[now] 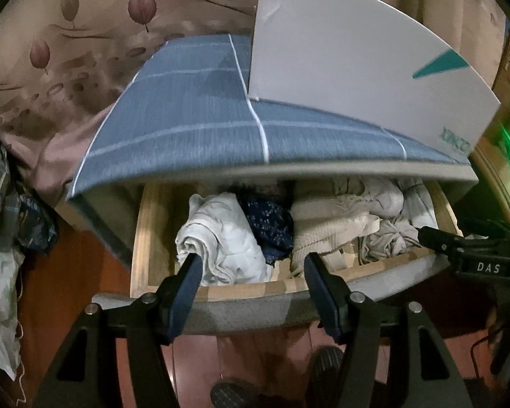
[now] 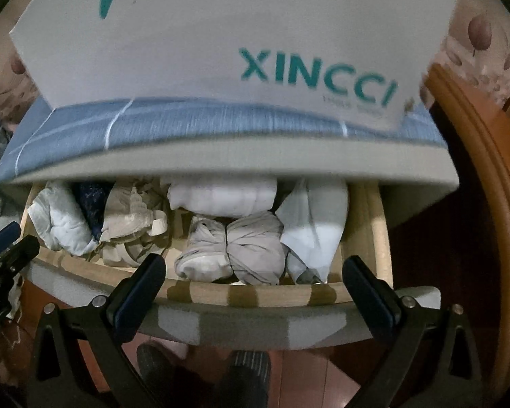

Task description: Take underwear out of drawer

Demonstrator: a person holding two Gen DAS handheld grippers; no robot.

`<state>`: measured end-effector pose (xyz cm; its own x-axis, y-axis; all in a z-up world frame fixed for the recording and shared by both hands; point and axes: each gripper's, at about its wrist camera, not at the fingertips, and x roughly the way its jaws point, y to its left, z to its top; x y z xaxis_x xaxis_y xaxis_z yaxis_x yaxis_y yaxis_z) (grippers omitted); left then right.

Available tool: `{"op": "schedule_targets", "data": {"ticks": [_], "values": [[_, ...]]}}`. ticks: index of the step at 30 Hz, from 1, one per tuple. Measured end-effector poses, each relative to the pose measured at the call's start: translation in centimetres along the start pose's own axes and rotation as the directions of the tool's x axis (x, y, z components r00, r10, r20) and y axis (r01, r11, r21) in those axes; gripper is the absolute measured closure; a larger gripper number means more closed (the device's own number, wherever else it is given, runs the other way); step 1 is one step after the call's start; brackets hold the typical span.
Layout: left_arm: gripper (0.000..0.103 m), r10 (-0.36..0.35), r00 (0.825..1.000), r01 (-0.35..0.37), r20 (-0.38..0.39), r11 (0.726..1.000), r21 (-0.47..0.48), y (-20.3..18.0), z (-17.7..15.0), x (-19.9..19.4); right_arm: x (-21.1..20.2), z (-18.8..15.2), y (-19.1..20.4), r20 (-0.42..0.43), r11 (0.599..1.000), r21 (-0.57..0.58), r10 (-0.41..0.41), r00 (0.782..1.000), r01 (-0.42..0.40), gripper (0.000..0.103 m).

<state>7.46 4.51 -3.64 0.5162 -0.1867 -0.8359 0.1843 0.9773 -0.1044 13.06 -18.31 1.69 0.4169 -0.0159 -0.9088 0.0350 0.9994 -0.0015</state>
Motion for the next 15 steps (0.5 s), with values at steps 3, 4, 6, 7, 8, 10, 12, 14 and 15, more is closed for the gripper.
{"op": "schedule_targets", "data": {"ticks": [3, 4, 6, 7, 8, 10, 12, 14, 15], "values": [[0.039, -0.005, 1.000, 0.005, -0.030, 1.000, -0.001, -0.2, -1.2, -0.8, -0.3, -0.7, -0.4, -0.028, 1.000, 0.000, 0.014, 1.000, -0.014, 0.001], [0.039, -0.005, 0.999, 0.005, -0.036, 1.000, -0.001, -0.3, -1.5, -1.0, -0.3, -0.6, -0.6, -0.033, 1.000, -0.004, 0.014, 0.999, -0.014, 0.001], [0.039, -0.008, 0.998, 0.008, -0.058, 1.000, -0.008, -0.4, -2.3, -1.6, -0.4, -1.0, -0.9, -0.052, 1.000, -0.004, 0.020, 0.998, -0.021, 0.001], [0.039, -0.009, 0.998, 0.009, -0.064, 1.000, -0.006, -0.4, -2.5, -1.7, -0.3, -1.1, -1.0, -0.062, 1.000, -0.005, 0.021, 0.998, -0.021, 0.001], [0.039, -0.011, 0.997, 0.010, -0.071, 1.000, -0.005, -0.4, -2.8, -1.9, -0.3, -1.3, -1.2, -0.076, 1.000, -0.003, 0.024, 0.997, -0.024, 0.001], [0.039, -0.013, 0.996, 0.012, -0.090, 1.000, -0.008, -0.4, -3.4, -2.3, -0.2, -0.5, -1.3, -0.097, 1.000, -0.005, 0.024, 0.995, -0.025, 0.001], [0.039, -0.007, 0.994, 0.006, -0.105, 1.000, -0.001, -0.2, -3.7, -2.6, -0.1, -0.9, -1.5, -0.117, 1.000, -0.008, 0.028, 0.993, -0.029, 0.001], [0.039, 0.002, 0.993, -0.001, -0.118, 1.000, 0.011, -0.6, -4.1, -2.8, 0.1, -0.7, -1.9, -0.143, 0.999, 0.002, 0.035, 0.989, -0.035, 0.001], [0.039, 0.009, 0.992, -0.006, -0.126, 1.000, 0.020, -0.7, -4.4, -3.1, 0.1, -0.7, -2.0, -0.155, 0.999, -0.001, 0.034, 0.987, -0.034, 0.001]]}}
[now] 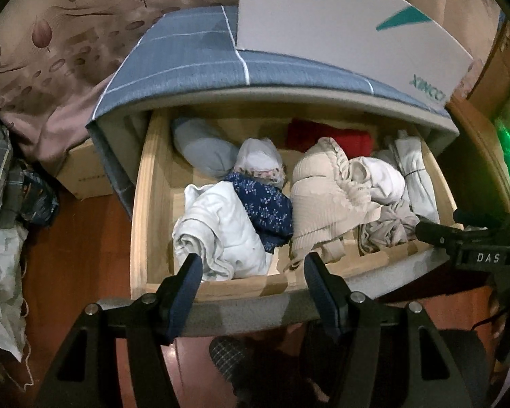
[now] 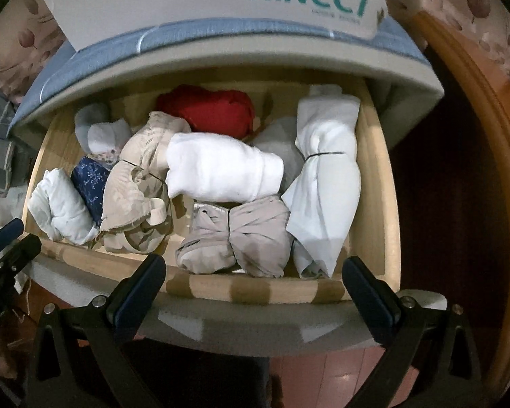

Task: Take underwear out of drawer
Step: 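Reach the right tool into the drawer and grasp the white banded roll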

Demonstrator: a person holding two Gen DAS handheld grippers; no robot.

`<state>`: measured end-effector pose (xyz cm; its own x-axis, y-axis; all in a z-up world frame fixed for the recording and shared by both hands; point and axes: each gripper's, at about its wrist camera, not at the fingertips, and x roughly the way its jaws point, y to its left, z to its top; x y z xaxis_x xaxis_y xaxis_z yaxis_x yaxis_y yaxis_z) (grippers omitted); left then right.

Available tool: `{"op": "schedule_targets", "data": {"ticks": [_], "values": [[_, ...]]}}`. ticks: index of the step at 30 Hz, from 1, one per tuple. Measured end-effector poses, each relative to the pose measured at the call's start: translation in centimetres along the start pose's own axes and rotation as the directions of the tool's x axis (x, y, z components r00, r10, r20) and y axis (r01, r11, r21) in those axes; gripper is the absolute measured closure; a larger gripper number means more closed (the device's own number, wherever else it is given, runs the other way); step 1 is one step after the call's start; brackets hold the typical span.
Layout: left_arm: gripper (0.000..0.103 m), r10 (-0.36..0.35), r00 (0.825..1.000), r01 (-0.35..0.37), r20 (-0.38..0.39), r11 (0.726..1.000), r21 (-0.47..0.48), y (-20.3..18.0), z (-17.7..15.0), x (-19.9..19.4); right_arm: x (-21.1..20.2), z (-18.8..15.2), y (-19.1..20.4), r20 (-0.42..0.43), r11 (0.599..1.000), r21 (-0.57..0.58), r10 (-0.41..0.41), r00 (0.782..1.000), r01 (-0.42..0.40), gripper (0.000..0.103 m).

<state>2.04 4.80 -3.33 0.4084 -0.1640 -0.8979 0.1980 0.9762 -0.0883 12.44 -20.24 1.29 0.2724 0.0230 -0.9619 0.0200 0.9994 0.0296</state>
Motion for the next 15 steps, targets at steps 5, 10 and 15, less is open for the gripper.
{"op": "schedule_targets", "data": {"ticks": [5, 10, 15], "values": [[0.039, -0.005, 1.000, 0.005, -0.026, 1.000, 0.002, 0.0, -0.8, -0.3, 0.4, 2.5, 1.7, 0.023, 1.000, -0.001, -0.001, 1.000, 0.001, 0.001], [0.039, -0.004, 0.999, 0.004, -0.043, 1.000, -0.014, 0.0, -1.2, -0.6, 2.6, 3.1, 3.3, 0.000, 1.000, 0.003, 0.012, 1.000, -0.012, 0.001], [0.039, 0.016, 0.998, -0.016, -0.065, 1.000, 0.000, -0.6, -0.7, -0.5, 3.3, 5.4, 3.4, -0.024, 1.000, -0.003, 0.001, 1.000, -0.001, 0.001]]}}
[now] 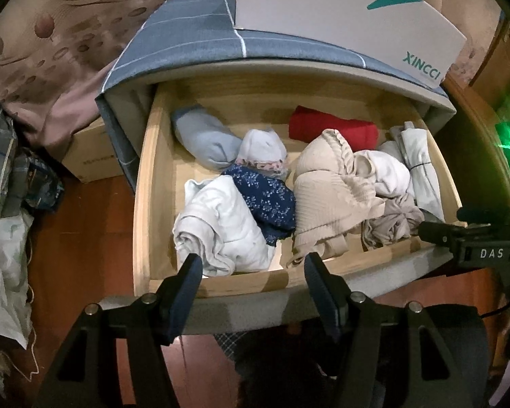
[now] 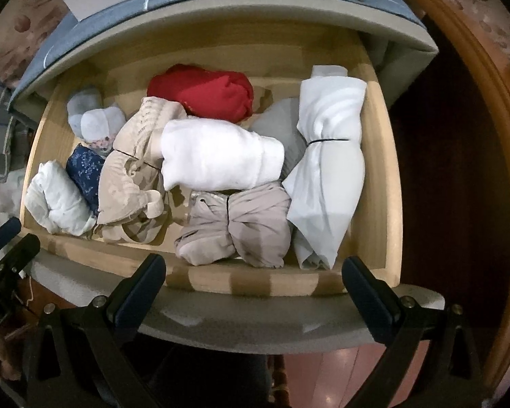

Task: Take underwear out of drawer
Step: 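Reach the right tool into the drawer and grasp the white banded roll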

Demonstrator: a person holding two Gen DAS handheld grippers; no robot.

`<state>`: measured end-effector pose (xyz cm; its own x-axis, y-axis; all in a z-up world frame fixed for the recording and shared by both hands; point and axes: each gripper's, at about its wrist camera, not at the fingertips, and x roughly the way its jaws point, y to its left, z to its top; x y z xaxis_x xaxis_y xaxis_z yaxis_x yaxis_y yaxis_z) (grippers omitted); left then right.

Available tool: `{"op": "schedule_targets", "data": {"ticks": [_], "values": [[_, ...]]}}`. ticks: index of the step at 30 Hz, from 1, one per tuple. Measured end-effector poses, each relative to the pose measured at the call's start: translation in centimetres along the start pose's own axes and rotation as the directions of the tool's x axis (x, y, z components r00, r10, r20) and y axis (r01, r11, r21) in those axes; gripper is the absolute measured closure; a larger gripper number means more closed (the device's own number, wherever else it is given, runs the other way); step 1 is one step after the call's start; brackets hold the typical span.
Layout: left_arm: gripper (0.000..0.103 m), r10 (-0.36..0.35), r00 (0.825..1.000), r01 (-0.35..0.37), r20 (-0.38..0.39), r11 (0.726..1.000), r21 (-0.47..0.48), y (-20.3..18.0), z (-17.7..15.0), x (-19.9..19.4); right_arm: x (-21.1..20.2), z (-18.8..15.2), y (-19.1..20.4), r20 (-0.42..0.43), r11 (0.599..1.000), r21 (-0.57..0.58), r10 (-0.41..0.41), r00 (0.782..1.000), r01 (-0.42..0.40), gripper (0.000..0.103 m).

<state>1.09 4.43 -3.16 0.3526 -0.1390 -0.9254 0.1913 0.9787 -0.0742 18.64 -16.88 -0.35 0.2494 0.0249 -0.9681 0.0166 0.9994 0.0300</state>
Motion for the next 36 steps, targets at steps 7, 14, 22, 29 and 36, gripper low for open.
{"op": "schedule_targets", "data": {"ticks": [7, 14, 22, 29, 36], "values": [[0.039, -0.003, 0.999, 0.003, 0.034, 1.000, -0.015, 1.0, 1.4, -1.4, -0.6, 4.9, 0.4, 0.096, 0.994, -0.099, 0.053, 0.994, -0.043, 0.001], [0.039, 0.030, 0.999, -0.027, 0.038, 0.997, -0.075, 2.8, 3.6, -3.0, -0.7, 10.3, -0.1, 0.119, 0.979, -0.198, 0.074, 0.990, -0.049, 0.004], [0.039, 0.040, 0.999, -0.043, -0.025, 0.992, -0.117, 3.0, 4.5, -1.8, 1.8, 15.4, -3.0, 0.020, 0.981, -0.192, 0.041, 0.999, -0.036, 0.028], [0.039, 0.051, 0.998, -0.056, -0.040, 0.991, -0.125, 3.1, 4.6, -0.9, 5.4, 18.2, -5.8, -0.050, 0.996, -0.072, 0.044, 0.998, -0.048, 0.049], [0.039, 0.044, 0.998, -0.050, -0.053, 0.991, -0.126, 3.6, 4.4, -0.2, 9.8, 20.9, -6.1, -0.048, 0.994, -0.092, -0.069, 0.996, 0.064, 0.058]]}}
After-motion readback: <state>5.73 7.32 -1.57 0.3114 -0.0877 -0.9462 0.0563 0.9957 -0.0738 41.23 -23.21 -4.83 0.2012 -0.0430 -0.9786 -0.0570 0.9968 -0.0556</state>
